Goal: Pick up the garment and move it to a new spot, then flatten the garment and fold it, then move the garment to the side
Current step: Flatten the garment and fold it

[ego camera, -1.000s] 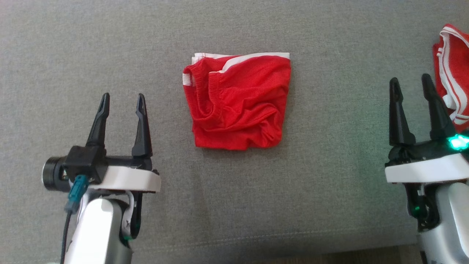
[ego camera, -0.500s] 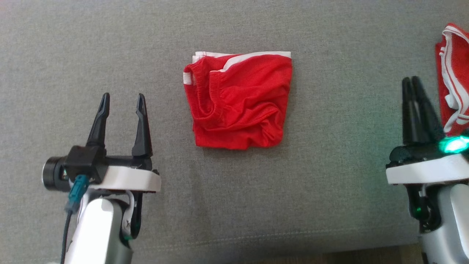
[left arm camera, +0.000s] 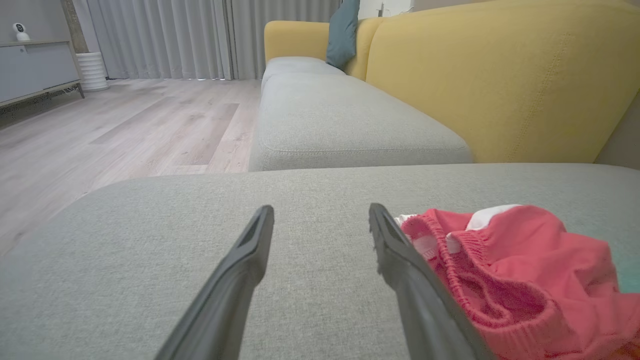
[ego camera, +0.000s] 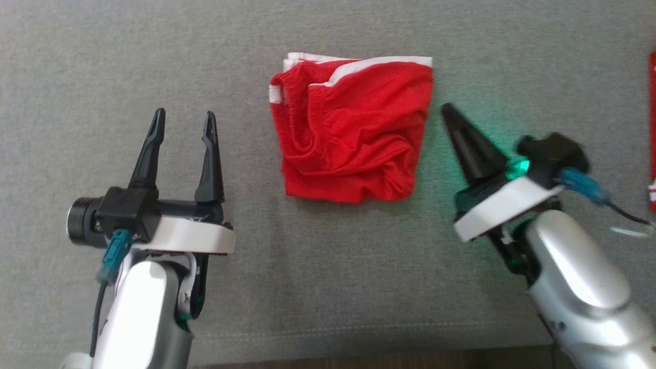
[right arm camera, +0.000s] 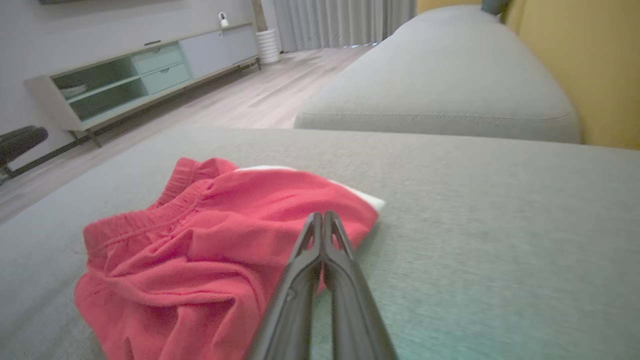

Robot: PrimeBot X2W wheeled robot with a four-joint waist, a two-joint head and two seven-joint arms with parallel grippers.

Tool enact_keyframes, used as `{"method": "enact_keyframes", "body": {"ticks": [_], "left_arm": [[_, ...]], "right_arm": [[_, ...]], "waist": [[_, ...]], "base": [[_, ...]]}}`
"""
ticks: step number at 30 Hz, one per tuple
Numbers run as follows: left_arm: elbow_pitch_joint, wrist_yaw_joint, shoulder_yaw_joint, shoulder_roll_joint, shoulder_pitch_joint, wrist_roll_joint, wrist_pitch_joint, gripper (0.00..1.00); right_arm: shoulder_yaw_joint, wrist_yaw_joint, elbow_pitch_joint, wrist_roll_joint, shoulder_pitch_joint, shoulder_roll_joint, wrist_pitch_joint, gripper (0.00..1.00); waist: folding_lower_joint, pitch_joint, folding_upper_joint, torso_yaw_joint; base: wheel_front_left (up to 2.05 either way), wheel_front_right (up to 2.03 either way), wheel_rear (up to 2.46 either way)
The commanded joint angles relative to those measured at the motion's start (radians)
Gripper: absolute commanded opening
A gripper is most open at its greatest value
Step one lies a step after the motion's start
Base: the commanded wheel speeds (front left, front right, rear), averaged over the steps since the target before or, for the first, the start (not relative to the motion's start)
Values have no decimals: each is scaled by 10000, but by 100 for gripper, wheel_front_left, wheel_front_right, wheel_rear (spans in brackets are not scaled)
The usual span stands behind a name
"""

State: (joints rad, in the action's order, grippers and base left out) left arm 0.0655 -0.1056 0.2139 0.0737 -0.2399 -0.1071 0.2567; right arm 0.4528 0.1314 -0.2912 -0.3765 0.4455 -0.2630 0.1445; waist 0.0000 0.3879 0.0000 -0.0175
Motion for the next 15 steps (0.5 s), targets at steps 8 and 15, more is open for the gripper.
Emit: {"method": "enact_keyframes", "body": {"ticks": [8,15], "left_arm": [[-271,25,-196,1,-476,70,51,100],[-293,26,-229,-22,-440,83,51,100]], "right_arm": [[2922,-7,-1551,-1399,1367,-246,548,0],[3982,-7,-2148,-2270,1694,-360,462,0]], "waist": [[0,206,0,445],[0,222,0,430]], "base": [[0,0,0],[0,0,0]]}}
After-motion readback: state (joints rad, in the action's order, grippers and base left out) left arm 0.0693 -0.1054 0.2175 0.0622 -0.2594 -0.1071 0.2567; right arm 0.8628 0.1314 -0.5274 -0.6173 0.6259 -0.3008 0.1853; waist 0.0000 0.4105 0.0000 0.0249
